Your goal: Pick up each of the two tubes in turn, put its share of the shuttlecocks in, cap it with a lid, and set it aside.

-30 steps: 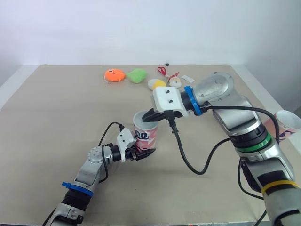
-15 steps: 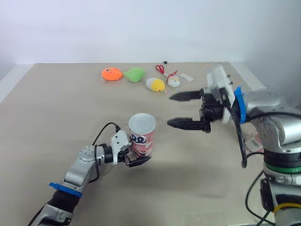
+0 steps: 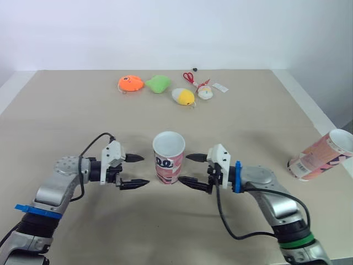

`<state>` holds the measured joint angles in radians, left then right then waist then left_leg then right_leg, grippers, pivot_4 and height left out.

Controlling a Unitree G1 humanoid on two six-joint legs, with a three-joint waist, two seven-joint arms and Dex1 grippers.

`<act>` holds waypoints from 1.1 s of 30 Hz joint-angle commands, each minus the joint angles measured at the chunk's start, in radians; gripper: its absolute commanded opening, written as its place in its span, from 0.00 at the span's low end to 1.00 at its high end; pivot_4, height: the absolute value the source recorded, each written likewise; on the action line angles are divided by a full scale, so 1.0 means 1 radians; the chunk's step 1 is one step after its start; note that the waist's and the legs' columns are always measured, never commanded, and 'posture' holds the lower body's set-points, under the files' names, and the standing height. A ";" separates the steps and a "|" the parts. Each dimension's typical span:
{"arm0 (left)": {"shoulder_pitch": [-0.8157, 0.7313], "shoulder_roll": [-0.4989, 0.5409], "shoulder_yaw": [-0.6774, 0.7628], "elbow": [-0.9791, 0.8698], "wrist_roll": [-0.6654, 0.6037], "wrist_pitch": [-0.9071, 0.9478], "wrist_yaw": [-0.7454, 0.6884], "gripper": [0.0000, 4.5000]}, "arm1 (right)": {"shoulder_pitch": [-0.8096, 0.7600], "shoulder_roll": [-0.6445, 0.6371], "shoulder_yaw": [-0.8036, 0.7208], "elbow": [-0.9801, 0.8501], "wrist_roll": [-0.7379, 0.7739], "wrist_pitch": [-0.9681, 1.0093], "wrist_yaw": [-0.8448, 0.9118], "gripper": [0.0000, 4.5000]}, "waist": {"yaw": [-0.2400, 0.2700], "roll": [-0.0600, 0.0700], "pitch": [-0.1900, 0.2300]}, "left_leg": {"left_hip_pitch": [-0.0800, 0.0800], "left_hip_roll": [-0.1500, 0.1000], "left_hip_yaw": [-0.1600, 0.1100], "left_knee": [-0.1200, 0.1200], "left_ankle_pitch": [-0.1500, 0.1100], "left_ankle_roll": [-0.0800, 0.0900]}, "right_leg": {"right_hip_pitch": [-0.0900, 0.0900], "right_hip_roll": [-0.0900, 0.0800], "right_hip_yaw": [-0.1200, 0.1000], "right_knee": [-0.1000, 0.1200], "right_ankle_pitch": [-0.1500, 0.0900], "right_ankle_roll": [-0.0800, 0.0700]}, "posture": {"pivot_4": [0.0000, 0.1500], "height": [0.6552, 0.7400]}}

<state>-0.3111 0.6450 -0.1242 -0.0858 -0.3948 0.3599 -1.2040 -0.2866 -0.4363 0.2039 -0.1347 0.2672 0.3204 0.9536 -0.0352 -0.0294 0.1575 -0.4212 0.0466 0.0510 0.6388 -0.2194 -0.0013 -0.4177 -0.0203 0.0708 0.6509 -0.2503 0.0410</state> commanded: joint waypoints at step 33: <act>-0.195 -0.120 0.073 -0.122 -0.105 0.109 0.189 1.00 | 0.092 0.117 -0.466 -0.058 0.047 -0.002 -0.557 0.54 | 0.014 0.000 0.000 | -0.003 -0.002 0.000 0.005 0.003 -0.006 | 0.000 -0.001 0.000 0.002 0.005 0.003 | 1.00 1.00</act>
<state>-0.4910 0.5425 -0.0371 -0.1732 -0.4872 0.4674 -1.0336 -0.1896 -0.3281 -0.1864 -0.1882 0.3207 0.3277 0.4904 -0.0208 -0.0298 0.1575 -0.4240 0.0441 0.0511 0.6441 -0.2159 -0.0071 -0.4180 -0.0219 0.0720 0.6530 -0.2448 0.0442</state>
